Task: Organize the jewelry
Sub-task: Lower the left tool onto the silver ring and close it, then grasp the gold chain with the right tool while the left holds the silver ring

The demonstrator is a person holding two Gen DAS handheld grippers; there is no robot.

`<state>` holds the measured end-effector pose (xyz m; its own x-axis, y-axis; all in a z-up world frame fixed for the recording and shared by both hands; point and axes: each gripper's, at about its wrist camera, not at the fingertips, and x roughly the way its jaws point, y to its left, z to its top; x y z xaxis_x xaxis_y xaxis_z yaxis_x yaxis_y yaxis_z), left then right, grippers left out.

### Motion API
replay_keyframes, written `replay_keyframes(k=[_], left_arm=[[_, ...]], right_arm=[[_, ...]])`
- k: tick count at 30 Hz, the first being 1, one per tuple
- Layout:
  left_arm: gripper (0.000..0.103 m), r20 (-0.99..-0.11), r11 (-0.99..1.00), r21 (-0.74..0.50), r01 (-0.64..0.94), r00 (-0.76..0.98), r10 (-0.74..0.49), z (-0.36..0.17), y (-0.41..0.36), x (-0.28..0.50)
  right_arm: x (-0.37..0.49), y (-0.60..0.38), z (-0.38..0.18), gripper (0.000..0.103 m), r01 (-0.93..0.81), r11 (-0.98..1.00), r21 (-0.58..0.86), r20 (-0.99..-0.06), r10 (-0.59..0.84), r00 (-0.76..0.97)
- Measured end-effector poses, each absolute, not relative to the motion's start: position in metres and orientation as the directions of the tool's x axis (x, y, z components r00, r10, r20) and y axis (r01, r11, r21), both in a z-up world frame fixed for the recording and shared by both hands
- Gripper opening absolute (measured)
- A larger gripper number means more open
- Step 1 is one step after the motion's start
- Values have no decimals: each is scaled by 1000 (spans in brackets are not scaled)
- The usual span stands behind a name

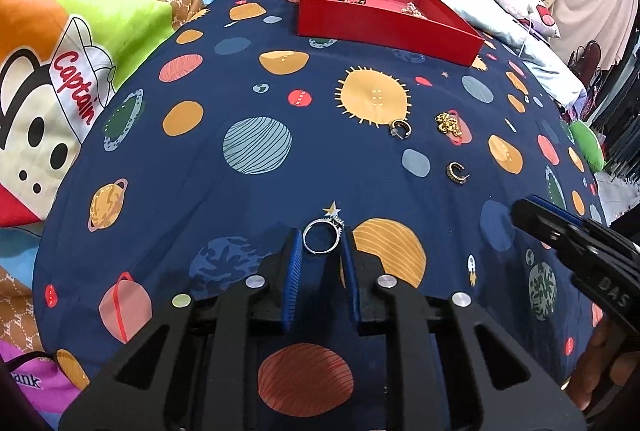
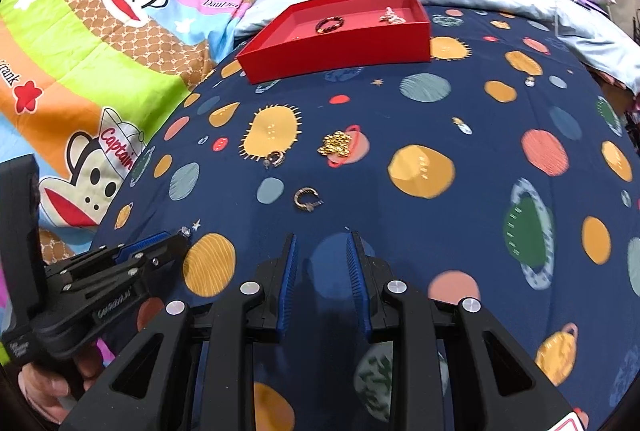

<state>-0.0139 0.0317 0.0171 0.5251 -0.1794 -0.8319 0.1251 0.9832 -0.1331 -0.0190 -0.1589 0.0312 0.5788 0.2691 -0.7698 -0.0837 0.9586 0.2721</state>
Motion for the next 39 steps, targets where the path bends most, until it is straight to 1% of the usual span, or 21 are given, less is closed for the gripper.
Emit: replay_keyframes(k=[7,13,20,32,34,35,37,39], left_arm=[[19,-829,985,-117,125,534,-166,20,32,-12],[19,-828,984,-134,117,533,-177,21,36,-7],[19,-827,982,-150,118,530,-190,21,36,0],[19,-833,982,-150,114,521,-187,16,36,10],[19,-833,982,-151,112,520,-187,16,37,11],[19,-834,982,-153,111,519,-189,16,37,12],[19,-834,982,-155,110,518,-189,15,37,13],[19,-834,982,-156,110,518,-191,16,37,13]], right_arm=[[5,-148,28,25,-101,959,266,-772,274,573],[22,-153,28,25,-76,956,284,-769,275,578],[50,-158,23,25,-49,962,268,-775,246,582],[80,-149,11,25,-65,967,245,-786,237,571],[81,-149,11,19,-63,971,230,-787,224,575],[81,-149,11,14,-62,973,223,-787,217,577],[80,-151,11,12,-60,973,224,-785,217,580],[79,-153,12,6,-58,973,224,-782,215,584]])
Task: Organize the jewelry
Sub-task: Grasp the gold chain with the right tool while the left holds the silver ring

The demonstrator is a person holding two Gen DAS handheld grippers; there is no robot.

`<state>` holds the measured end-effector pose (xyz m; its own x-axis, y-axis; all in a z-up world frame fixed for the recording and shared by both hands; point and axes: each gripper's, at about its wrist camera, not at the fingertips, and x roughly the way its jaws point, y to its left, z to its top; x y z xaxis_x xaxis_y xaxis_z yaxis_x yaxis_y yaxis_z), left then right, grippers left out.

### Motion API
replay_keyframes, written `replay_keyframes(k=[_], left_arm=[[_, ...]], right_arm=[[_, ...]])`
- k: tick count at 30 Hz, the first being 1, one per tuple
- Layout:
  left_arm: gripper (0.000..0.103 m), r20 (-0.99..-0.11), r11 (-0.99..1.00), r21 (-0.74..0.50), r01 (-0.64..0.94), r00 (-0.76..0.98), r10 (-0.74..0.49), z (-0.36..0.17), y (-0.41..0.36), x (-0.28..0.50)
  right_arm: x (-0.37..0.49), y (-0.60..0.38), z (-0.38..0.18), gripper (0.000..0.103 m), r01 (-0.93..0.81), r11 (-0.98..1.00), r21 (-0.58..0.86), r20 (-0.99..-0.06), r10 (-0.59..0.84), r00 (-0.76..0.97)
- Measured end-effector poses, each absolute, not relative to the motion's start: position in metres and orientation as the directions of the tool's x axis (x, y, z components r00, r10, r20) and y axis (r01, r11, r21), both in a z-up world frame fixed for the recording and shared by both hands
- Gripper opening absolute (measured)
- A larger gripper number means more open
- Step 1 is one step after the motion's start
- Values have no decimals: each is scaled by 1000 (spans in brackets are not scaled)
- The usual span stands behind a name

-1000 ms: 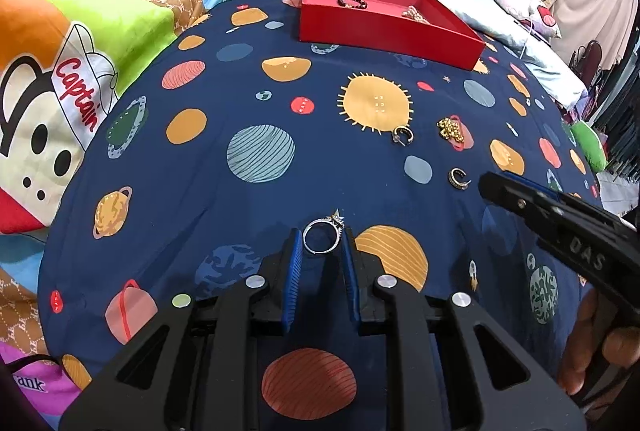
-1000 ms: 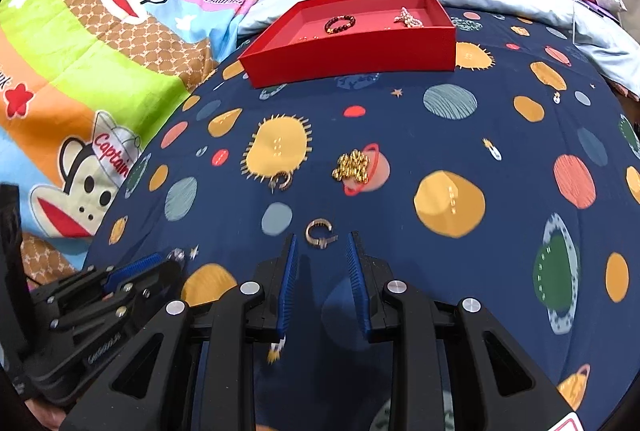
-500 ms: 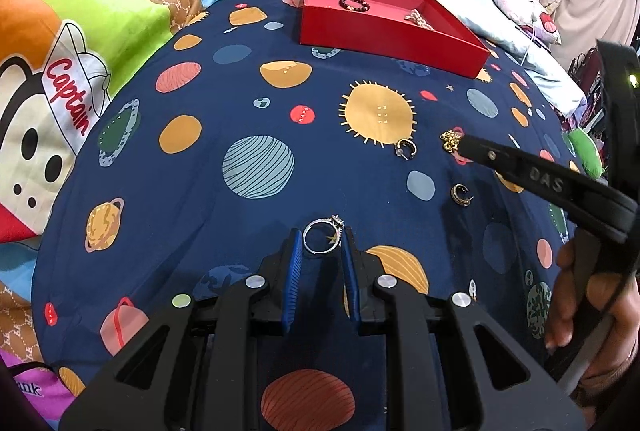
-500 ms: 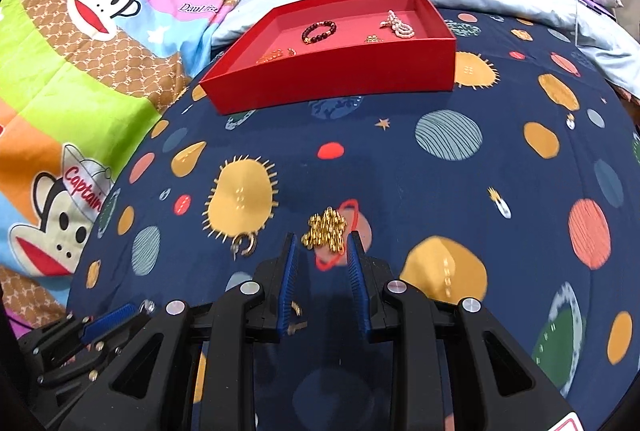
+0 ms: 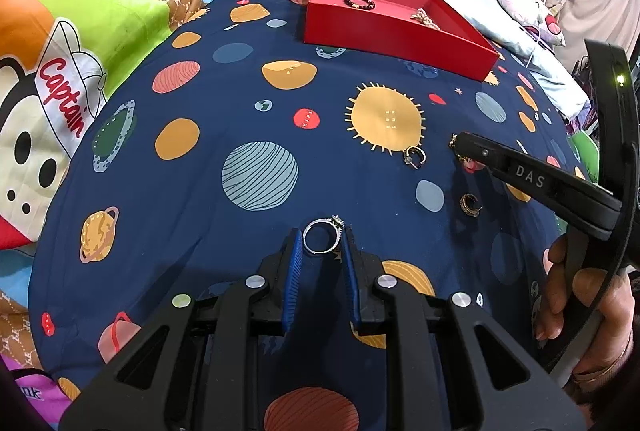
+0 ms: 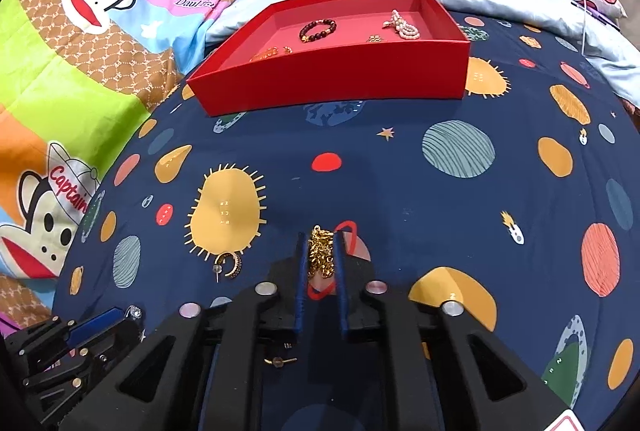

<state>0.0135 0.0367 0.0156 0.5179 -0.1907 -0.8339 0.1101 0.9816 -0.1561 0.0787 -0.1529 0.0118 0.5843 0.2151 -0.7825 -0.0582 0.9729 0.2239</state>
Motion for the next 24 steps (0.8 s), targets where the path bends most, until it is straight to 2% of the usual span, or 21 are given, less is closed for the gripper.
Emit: replay_keyframes(k=[12,24], left_arm=[[19,-821,979,-158,129,533,-203,28,29,8],[19,-780,970,-151,190,580,-235,66,6,13]], right_arm=[[41,-178,49,3,-37,959,282,-720,237,652],[18,-206,102,3,-47,947,317,-648,252,718]])
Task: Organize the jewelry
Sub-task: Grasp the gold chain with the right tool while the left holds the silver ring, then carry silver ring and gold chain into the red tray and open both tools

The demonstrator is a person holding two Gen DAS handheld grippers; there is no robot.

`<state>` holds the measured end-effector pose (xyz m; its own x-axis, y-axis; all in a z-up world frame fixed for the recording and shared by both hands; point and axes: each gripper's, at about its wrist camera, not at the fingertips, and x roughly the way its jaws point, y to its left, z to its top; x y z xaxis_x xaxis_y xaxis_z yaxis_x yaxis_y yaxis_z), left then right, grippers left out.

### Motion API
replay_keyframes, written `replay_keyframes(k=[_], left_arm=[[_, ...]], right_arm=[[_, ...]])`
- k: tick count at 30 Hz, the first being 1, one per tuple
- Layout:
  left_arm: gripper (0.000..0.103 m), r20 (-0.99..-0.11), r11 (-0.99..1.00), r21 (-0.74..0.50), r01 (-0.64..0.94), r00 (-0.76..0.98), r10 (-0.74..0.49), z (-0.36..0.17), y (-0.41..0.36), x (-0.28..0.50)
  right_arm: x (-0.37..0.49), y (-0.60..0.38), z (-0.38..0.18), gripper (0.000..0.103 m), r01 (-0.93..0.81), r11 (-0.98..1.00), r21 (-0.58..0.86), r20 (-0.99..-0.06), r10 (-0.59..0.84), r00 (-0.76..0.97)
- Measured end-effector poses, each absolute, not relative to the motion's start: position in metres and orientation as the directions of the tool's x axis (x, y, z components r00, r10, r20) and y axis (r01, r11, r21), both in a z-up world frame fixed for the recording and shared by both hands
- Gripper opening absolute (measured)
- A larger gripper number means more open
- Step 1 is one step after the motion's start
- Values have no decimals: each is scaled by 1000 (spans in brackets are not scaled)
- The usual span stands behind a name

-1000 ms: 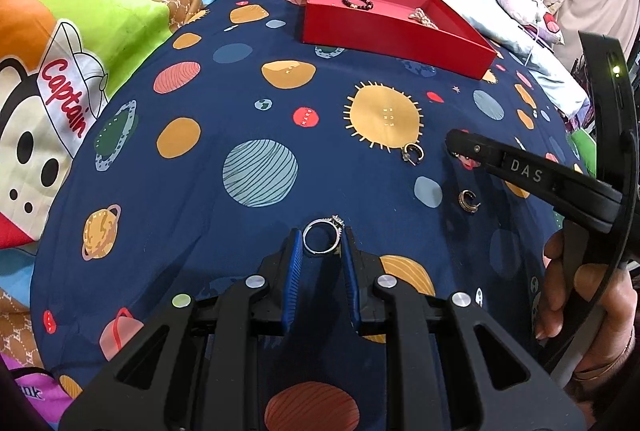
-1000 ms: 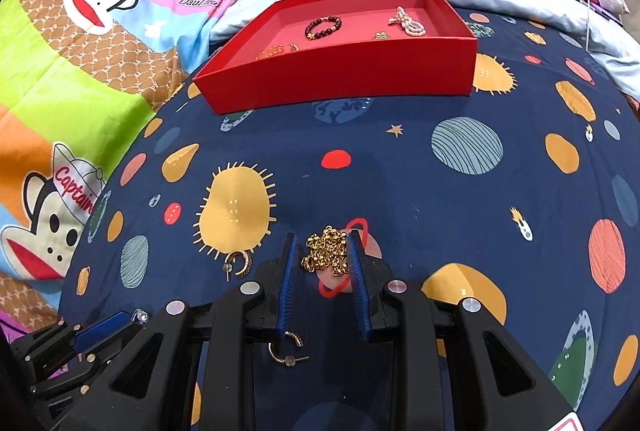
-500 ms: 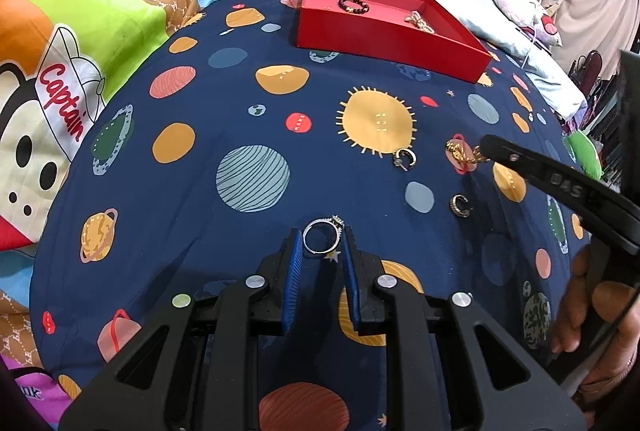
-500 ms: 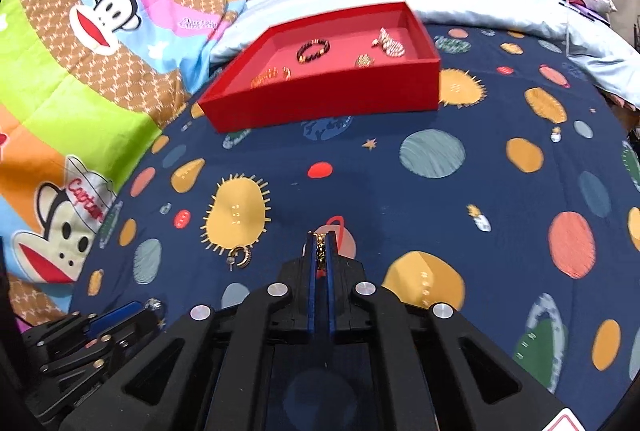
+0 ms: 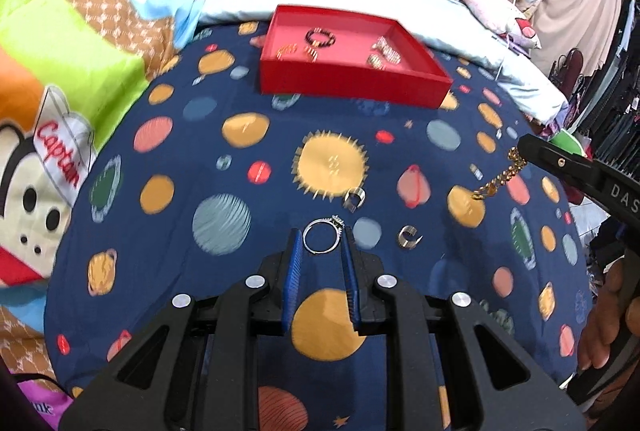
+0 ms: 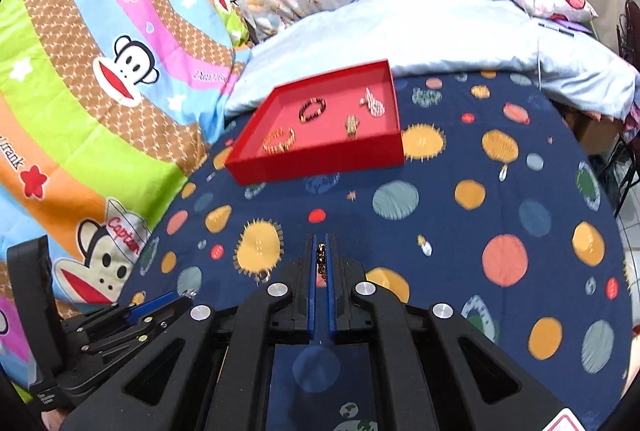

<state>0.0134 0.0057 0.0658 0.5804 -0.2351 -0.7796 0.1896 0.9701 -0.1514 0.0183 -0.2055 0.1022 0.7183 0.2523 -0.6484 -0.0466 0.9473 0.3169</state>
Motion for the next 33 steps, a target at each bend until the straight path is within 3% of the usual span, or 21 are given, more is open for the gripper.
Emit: replay_keyframes(k=[10,18,33], left_arm=[[19,-715,960,-161,228,643,-272,116,-16,65],[19,-682,962,-114,248,685,-257,137,-39,133],[19,-729,968,-110,224,644,-232,103,-66,241]], right_arm=[[65,-212,150,3,-102,950,295,-580,263,771],[131,-210,155,3,-104,958,268,-572,246,783],[228,-211,114,4,-76,965,251,-638,224,736]])
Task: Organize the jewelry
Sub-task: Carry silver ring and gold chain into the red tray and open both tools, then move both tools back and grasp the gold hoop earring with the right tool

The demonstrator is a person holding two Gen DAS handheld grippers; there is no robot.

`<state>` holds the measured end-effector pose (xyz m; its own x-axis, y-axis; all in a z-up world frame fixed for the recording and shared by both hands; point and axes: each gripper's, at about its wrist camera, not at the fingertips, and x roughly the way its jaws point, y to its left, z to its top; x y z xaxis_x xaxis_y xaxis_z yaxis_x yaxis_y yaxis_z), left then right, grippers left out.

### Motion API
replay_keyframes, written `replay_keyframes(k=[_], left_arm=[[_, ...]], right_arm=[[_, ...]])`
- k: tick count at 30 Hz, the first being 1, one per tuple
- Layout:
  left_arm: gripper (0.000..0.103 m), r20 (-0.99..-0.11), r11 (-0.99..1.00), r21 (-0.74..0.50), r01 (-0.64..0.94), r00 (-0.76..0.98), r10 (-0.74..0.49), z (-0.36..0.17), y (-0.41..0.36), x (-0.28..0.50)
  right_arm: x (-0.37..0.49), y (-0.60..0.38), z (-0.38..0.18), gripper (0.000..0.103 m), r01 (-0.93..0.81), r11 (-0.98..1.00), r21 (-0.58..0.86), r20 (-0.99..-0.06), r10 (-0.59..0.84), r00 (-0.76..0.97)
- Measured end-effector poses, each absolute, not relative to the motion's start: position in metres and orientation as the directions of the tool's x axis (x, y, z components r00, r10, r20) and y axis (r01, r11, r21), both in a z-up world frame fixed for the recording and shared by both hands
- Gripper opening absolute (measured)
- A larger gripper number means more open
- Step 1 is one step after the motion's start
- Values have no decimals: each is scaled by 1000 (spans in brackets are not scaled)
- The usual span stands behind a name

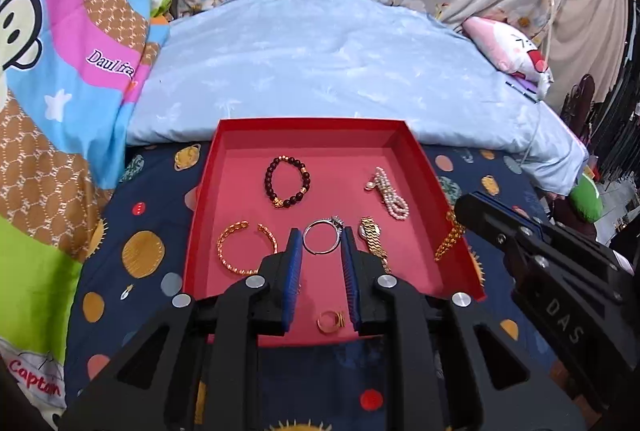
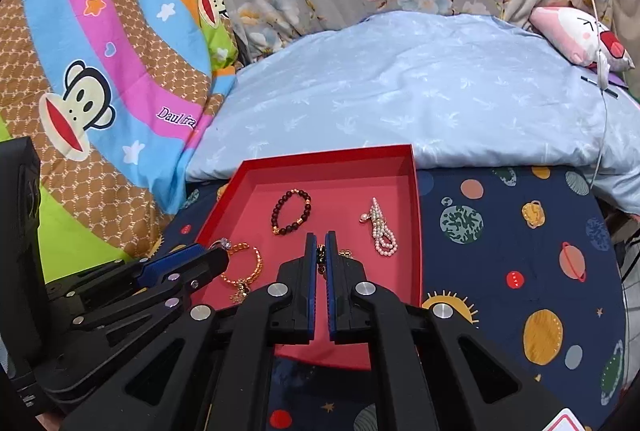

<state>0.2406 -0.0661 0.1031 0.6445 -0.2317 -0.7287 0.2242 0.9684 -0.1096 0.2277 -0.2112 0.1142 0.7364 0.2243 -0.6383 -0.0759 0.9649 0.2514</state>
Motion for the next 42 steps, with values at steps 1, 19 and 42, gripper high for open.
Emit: replay_keyframes(k=[1,19,42], left_arm=[[19,-731,968,-111,227,641,-234,100,-68,244],[64,-696,984,-94,153,697,-175,108,-38,182],[68,-803,991,-64,119,584,-121,43,-14,11]], right_arm=[[230,-212,111,4,-70,966,248,-643,219,734],[135,-225,131,25,-54,957,287,-574,217,789],[-40,-191,46,25,-37,964,262,-739,225,635]])
